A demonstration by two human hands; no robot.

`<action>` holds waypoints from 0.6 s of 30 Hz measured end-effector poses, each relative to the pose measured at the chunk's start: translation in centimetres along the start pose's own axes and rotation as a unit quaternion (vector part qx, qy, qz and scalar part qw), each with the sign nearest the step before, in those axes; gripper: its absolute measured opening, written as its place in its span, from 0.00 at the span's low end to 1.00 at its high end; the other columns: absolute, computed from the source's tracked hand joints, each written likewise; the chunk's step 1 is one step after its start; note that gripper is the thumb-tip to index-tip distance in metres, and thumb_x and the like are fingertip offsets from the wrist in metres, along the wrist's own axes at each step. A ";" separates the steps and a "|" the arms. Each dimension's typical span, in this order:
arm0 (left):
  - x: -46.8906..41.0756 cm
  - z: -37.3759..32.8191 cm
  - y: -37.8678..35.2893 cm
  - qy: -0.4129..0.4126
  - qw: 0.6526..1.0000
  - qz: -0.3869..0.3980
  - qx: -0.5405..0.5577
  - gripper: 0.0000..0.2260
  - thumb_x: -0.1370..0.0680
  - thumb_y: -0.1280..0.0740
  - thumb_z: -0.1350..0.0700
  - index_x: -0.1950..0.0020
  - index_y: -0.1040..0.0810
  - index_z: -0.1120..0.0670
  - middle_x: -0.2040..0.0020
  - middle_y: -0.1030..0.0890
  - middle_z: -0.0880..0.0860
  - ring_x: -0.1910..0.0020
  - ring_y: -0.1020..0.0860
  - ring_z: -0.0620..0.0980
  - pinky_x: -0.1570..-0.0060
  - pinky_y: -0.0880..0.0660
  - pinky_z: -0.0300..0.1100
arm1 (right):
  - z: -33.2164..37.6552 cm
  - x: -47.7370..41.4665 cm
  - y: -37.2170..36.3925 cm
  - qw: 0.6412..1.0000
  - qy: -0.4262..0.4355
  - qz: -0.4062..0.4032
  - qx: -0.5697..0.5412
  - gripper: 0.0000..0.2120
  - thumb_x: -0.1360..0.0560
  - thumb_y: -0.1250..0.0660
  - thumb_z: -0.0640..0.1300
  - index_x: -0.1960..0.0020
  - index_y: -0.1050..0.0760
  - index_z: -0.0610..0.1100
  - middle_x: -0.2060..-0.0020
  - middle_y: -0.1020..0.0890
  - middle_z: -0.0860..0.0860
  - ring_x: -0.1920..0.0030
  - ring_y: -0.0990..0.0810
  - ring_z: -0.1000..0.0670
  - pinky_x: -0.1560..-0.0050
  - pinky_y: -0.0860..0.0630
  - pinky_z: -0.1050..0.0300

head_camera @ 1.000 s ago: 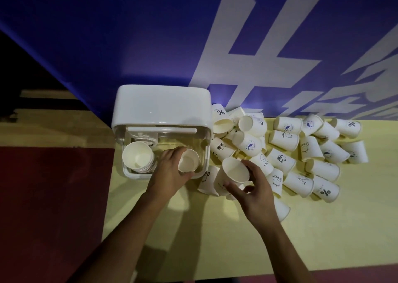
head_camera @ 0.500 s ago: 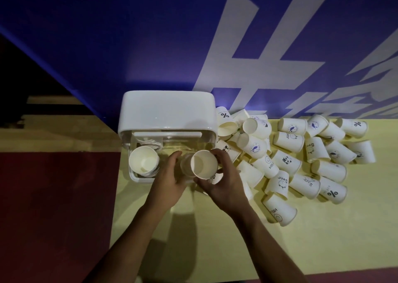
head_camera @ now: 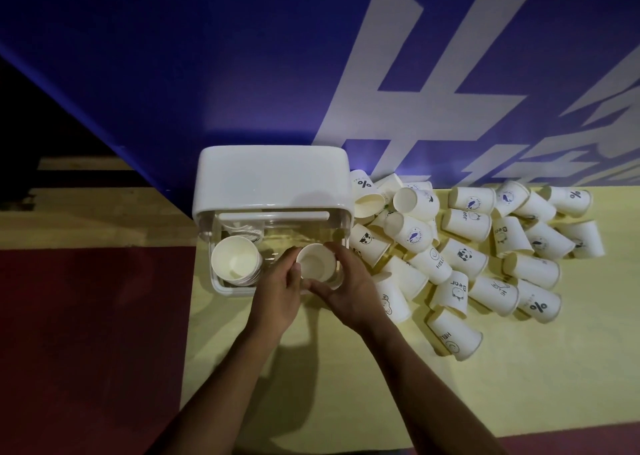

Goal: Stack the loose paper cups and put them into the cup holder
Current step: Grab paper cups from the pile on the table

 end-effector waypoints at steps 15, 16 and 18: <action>1.7 -1.6 0.8 -0.004 0.996 -0.042 -0.081 0.17 0.16 0.35 0.55 0.27 0.26 0.49 0.34 0.20 0.50 0.40 0.22 0.50 0.42 0.25 0.45 | -0.4 1.4 1.5 0.999 -0.037 0.000 0.040 0.39 0.25 0.28 0.61 0.20 0.38 0.52 0.27 0.27 0.52 0.28 0.29 0.51 0.29 0.30 0.52; 2.3 -2.5 0.5 -0.013 0.995 -0.043 -0.091 0.17 0.17 0.35 0.54 0.28 0.25 0.49 0.34 0.21 0.50 0.42 0.22 0.49 0.44 0.26 0.44 | -0.5 2.1 2.7 0.998 -0.044 -0.017 0.027 0.36 0.25 0.28 0.60 0.21 0.36 0.53 0.27 0.26 0.53 0.28 0.29 0.52 0.29 0.29 0.52; 2.9 -4.4 -0.6 -0.026 0.996 -0.026 -0.079 0.16 0.17 0.34 0.53 0.29 0.24 0.49 0.33 0.21 0.50 0.40 0.22 0.51 0.43 0.25 0.46 | -1.2 3.4 5.6 0.996 -0.062 -0.058 -0.003 0.32 0.24 0.27 0.58 0.23 0.32 0.55 0.30 0.23 0.56 0.31 0.27 0.56 0.30 0.27 0.53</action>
Point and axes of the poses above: each hand's wrist, its own x-axis away from the middle knuckle, its own y-axis out of the back of the hand, z = x × y, the point moved 7 cm from there along -x, towards the middle knuckle
